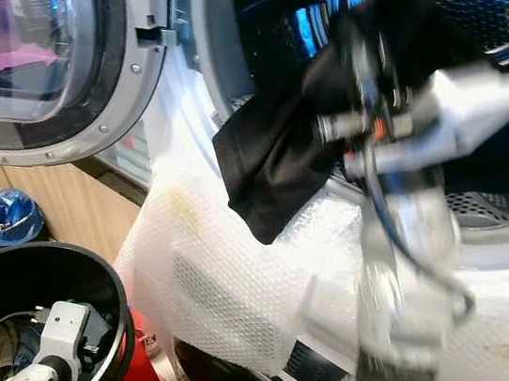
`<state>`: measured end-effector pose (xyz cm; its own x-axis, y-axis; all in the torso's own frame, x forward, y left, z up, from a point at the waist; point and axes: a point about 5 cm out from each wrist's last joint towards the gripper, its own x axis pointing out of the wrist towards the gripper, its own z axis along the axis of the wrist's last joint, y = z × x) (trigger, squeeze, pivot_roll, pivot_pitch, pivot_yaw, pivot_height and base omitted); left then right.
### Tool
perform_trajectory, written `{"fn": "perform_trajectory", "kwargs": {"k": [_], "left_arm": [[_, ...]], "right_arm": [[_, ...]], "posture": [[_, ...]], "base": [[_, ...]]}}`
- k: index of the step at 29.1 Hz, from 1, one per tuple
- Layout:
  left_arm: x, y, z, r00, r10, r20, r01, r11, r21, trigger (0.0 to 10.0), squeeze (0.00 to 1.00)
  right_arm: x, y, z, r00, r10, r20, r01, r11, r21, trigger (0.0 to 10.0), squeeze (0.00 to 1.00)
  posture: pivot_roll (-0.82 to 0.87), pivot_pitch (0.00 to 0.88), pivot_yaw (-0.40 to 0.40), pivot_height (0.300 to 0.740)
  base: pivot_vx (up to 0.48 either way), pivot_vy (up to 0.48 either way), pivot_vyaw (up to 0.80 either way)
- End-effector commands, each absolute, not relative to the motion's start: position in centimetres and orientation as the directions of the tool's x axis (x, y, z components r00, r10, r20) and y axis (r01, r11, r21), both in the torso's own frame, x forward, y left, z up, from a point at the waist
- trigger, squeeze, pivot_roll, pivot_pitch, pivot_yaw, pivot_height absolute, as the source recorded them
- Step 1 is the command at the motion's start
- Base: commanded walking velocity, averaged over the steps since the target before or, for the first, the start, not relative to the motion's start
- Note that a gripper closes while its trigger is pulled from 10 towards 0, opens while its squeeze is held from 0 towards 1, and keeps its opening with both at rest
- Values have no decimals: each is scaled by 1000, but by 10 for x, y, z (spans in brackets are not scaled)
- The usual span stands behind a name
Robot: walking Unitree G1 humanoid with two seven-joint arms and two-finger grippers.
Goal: Clothes washing
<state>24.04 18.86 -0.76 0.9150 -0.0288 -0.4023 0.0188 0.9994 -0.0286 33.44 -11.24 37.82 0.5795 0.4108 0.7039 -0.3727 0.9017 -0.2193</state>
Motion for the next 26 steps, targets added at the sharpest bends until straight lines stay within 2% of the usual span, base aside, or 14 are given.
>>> {"fn": "perform_trajectory", "kwargs": {"k": [1, 5, 6, 8, 10, 12, 15, 17, 19, 20, 21, 26], "left_arm": [[240, 185, -7, 916, -42, -399, 33, 999, -30, 10000, 0], [240, 187, -6, 918, -36, -395, 28, 999, -26, 10000, 0], [240, 188, -6, 918, -34, -395, 27, 999, -25, 10000, 0], [239, 189, -6, 917, -33, -396, 26, 999, -22, 10000, 0], [238, 189, -7, 916, -35, -400, 30, 999, -18, 10000, 0], [238, 189, -7, 916, -35, -401, 30, 999, -17, 10000, 0], [239, 189, -7, 916, -30, -399, 25, 1000, -17, 10000, 0], [239, 189, -7, 915, -30, -402, 25, 1000, -18, 10000, 0], [238, 189, -8, 913, -36, -407, 31, 999, -18, 10000, 0], [237, 188, -8, 911, -39, -410, 34, 999, -18, 10000, 0], [237, 188, -9, 909, -45, -415, 41, 999, -18, 10000, 0], [237, 187, -9, 908, -51, -416, 48, 999, -17, 10000, 0]], "right_arm": [[356, -117, 376, 669, 342, 660, -309, 936, -171, 0, 0], [385, -127, 394, 775, 202, 600, -151, 979, -135, 0, 0], [394, -136, 398, 824, 121, 553, -57, 990, -132, 0, 0], [405, -153, 405, 870, -24, 492, 114, 981, -154, 0, 0], [409, -180, 410, 871, -227, 436, 328, 929, -172, 0, 0], [407, -204, 412, 845, -364, 392, 439, 891, -119, 0, 0], [402, -230, 410, 792, -497, 355, 558, 825, -90, 0, 0], [402, -238, 406, 783, -522, 339, 578, 811, -86, 0, 0], [402, -243, 402, 785, -536, 312, 582, 810, -73, 4392, 0], [402, -245, 399, 786, -544, 294, 583, 811, -56, 4392, 0], [402, -252, 394, 790, -554, 261, 576, 817, -10, 10000, 0], [399, -261, 393, 798, -551, 243, 557, 829, 52, 10000, 0]], "posture": [[-87, 16, -14, 740], [-69, 16, -11, 740], [-69, 10, -10, 740], [-74, 11, -5, 740], [-72, 8, -6, 740], [-62, 1, -14, 740], [-60, 2, -14, 740], [-60, 2, -14, 740], [-71, 7, -5, 740], [-71, 7, -5, 740], [-80, 11, 3, 740], [-83, 11, 5, 740]], "base": [[0, 0, 0], [0, 0, 0], [0, 0, 0], [0, 0, 0], [0, 0, 0], [0, 0, 0], [0, 0, 0], [0, 0, 0], [0, 0, 0], [0, 0, 0], [0, 0, 0], [0, 0, 0]]}}
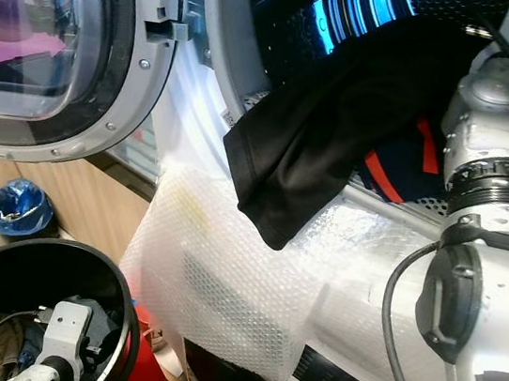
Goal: Clothes washing
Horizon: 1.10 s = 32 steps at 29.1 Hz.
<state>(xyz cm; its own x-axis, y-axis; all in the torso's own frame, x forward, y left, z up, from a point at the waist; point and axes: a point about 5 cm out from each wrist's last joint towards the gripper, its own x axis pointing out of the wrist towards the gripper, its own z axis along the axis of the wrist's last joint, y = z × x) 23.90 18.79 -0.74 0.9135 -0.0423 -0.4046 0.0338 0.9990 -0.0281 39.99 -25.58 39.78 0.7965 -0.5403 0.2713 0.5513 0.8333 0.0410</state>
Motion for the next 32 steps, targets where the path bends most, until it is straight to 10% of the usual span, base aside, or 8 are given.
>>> {"fn": "perform_trajectory", "kwargs": {"k": [1, 17, 18, 32], "left_arm": [[237, 187, -8, 908, -52, -416, 49, 999, -18, 10000, 0], [238, 188, -7, 909, -52, -413, 48, 999, -20, 10000, 0], [237, 188, -8, 908, -54, -415, 50, 999, -21, 10000, 0], [238, 188, -7, 908, -57, -415, 52, 998, -24, 10000, 0]], "right_arm": [[398, -264, 397, 795, -552, 252, 555, 829, 67, 10000, 1000], [357, -281, 423, 836, -429, 343, 445, 895, 34, 10000, 1000], [354, -280, 417, 863, -391, 321, 423, 905, -35, 10000, 8], [308, -257, 432, 896, -19, 444, -7, 998, 57, 10000, 0]], "posture": [[-91, 13, 10, 740], [-83, 22, 11, 740], [-83, 22, 11, 740], [-88, 20, 11, 740]], "base": [[0, 0, 0], [0, 0, 0], [0, 0, 0], [0, 0, 0]]}}
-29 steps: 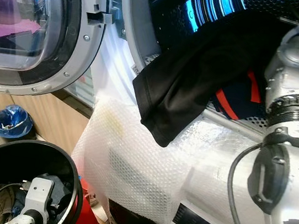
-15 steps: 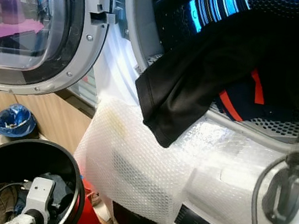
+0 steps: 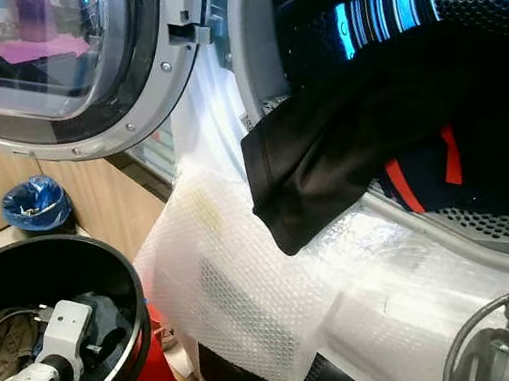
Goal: Clothes washing
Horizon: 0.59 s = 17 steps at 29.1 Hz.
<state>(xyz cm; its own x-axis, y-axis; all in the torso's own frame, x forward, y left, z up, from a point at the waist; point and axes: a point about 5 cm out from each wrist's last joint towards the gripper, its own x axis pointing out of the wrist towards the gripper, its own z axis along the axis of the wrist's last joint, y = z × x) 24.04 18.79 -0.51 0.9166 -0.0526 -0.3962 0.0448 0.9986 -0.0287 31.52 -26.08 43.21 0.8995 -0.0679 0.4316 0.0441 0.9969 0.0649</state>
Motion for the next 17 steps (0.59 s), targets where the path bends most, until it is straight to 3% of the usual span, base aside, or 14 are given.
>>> {"fn": "perform_trajectory", "kwargs": {"k": [1, 3, 6, 9, 11, 12, 13, 15, 17], "left_arm": [[238, 188, -7, 908, -58, -415, 53, 998, -24, 10000, 0], [237, 188, -7, 908, -59, -415, 55, 998, -23, 10000, 0], [237, 188, -8, 907, -59, -417, 54, 998, -23, 10000, 0], [236, 188, -8, 907, -59, -417, 55, 998, -22, 10000, 0], [236, 188, -8, 906, -60, -418, 56, 998, -21, 10000, 0], [237, 188, -8, 906, -61, -418, 57, 998, -22, 10000, 0], [237, 188, -8, 906, -61, -418, 57, 998, -22, 10000, 0], [236, 187, -8, 906, -63, -418, 60, 998, -22, 10000, 0], [236, 187, -8, 906, -62, -419, 57, 998, -24, 10000, 0]], "right_arm": [[305, -254, 430, 892, -14, 451, 8, 1000, 14, 10000, 0], [301, -254, 428, 868, -61, 493, 103, 993, -57, 10000, 0], [285, -242, 423, 853, 68, 517, -35, 997, -74, 10000, 0], [283, -241, 418, 867, 65, 493, -26, 996, -85, 10000, 0], [275, -234, 410, 853, 145, 501, -85, 986, -141, 10000, 0], [260, -227, 406, 798, 257, 545, -171, 964, -203, 10000, 0], [260, -227, 406, 798, 257, 545, -171, 964, -203, 10000, 0], [234, -213, 395, 698, 420, 581, -315, 908, -278, 10000, 0], [226, -205, 387, 659, 494, 567, -402, 869, -290, 10000, 0]], "posture": [[-88, 22, 12, 740], [-90, 24, 15, 740], [-88, 26, 13, 740], [-89, 26, 14, 740], [-90, 26, 11, 740], [-91, 25, 10, 740], [-91, 25, 10, 740], [-91, 28, 6, 740], [-93, 29, 5, 740]], "base": [[0, 0, 0], [0, 0, 0], [0, 0, 0], [0, 0, 0], [0, 0, 0], [0, 0, 0], [0, 0, 0], [0, 0, 0], [0, 0, 0]]}}
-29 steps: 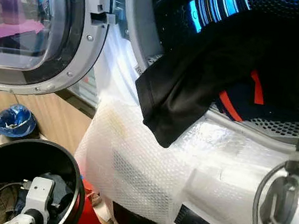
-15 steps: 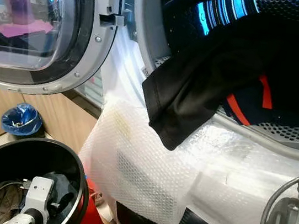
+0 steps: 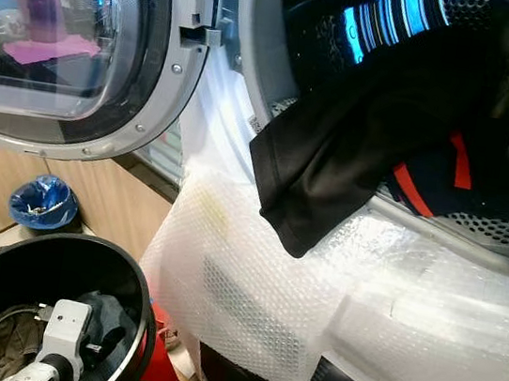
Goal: Clothes washing
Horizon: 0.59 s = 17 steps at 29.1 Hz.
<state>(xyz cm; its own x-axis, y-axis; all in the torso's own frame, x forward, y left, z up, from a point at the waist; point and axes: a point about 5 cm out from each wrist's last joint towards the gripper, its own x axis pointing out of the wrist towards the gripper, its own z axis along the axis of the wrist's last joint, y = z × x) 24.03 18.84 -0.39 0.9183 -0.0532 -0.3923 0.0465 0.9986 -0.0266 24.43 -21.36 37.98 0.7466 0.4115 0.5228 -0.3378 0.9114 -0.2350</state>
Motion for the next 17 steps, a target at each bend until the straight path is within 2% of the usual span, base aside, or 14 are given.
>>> {"fn": "perform_trajectory", "kwargs": {"k": [1, 6, 7, 8, 9, 11, 12, 14, 15, 16, 17], "left_arm": [[236, 187, -9, 905, -63, -420, 58, 998, -24, 10000, 0], [237, 187, -9, 904, -66, -422, 62, 998, -24, 10000, 0], [237, 187, -9, 904, -66, -422, 62, 998, -24, 10000, 0], [237, 187, -9, 904, -66, -421, 62, 998, -24, 10000, 0], [237, 187, -9, 905, -67, -421, 63, 998, -25, 10000, 0], [238, 186, -8, 905, -70, -420, 65, 998, -26, 10000, 0], [239, 185, -8, 906, -74, -418, 69, 997, -26, 10000, 0], [239, 185, -7, 907, -75, -414, 70, 997, -28, 10000, 0], [240, 185, -7, 908, -74, -412, 67, 997, -30, 10000, 0], [240, 185, -7, 907, -79, -413, 76, 997, -24, 10000, 0], [240, 185, -7, 907, -82, -414, 80, 997, -21, 10000, 0]], "right_arm": [[217, -194, 374, 625, 565, 539, -480, 823, -305, 10000, 0], [200, -173, 337, 585, 660, 471, -625, 737, -258, 10000, 0], [197, -171, 333, 573, 668, 475, -649, 723, -236, 10000, 180], [195, -170, 330, 566, 672, 477, -662, 715, -223, 10000, 180], [196, -168, 326, 569, 667, 481, -674, 714, -191, 10000, 1000], [201, -164, 314, 617, 619, 487, -673, 735, -82, 10000, 1000], [209, -157, 297, 706, 577, 410, -601, 795, -82, 10000, 1000], [219, -150, 275, 801, 531, 277, -490, 847, -206, 10000, 1000], [221, -148, 271, 819, 509, 267, -460, 859, -225, 10000, 1000], [224, -144, 266, 845, 438, 306, -438, 896, -74, 10000, 1000], [224, -142, 265, 845, 429, 320, -449, 894, -13, 10000, 1000]], "posture": [[-93, 30, 3, 740], [-102, 33, 5, 740], [-102, 33, 5, 740], [-102, 33, 5, 740], [-106, 32, 5, 740], [-116, 34, 7, 740], [-103, 34, 5, 740], [-109, 33, 11, 740], [-109, 33, 11, 740], [-109, 37, 9, 740], [-109, 37, 9, 740]], "base": [[0, 0, 0], [0, 0, 0], [0, 0, 0], [0, 0, 0], [0, 0, 0], [0, 0, 0], [0, 0, 0], [0, 0, 0], [0, 0, 0], [0, 0, 0], [0, 0, 0]]}}
